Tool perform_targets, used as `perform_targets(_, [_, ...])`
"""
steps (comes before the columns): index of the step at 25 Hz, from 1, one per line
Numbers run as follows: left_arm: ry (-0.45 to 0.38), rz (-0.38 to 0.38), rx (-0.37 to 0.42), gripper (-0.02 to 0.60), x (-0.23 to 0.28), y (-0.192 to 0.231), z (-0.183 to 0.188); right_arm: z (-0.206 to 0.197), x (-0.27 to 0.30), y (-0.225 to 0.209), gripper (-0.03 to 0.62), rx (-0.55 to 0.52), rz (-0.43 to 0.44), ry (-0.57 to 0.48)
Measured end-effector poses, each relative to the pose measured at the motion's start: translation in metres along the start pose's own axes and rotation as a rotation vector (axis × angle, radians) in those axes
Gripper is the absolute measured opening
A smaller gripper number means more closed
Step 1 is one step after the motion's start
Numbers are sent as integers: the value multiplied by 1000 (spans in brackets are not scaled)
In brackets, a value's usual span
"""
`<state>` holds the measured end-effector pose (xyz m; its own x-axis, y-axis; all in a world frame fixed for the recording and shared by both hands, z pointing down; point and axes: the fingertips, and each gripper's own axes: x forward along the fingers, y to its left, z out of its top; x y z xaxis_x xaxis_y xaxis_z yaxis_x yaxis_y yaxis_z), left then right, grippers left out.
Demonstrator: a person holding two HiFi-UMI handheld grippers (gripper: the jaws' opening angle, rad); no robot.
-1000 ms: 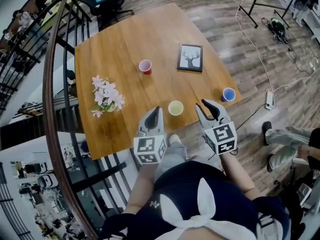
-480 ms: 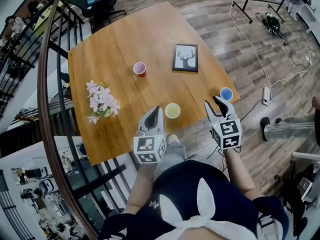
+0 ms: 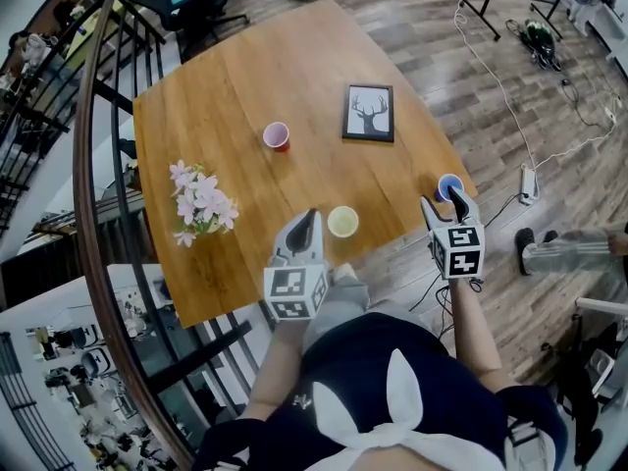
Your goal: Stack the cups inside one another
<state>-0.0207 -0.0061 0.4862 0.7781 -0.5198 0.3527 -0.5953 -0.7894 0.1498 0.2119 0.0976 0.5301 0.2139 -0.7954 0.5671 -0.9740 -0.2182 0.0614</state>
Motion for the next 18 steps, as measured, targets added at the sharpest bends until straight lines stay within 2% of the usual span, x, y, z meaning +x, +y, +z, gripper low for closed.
perform_targets(4, [14, 0, 1, 20, 8, 7, -2, -14, 14, -23, 264, 22, -51, 40])
perform_targets(8, [28, -9, 7, 20, 16, 11, -4, -26, 27, -39, 316, 52, -82, 64])
perform_targets(14, [48, -26, 13, 20, 27, 17, -8, -52, 45, -58, 336, 57, -144, 146])
perform_targets(18, [59, -36, 15, 20, 32, 21, -12, -68, 54, -73, 344, 99, -173, 181])
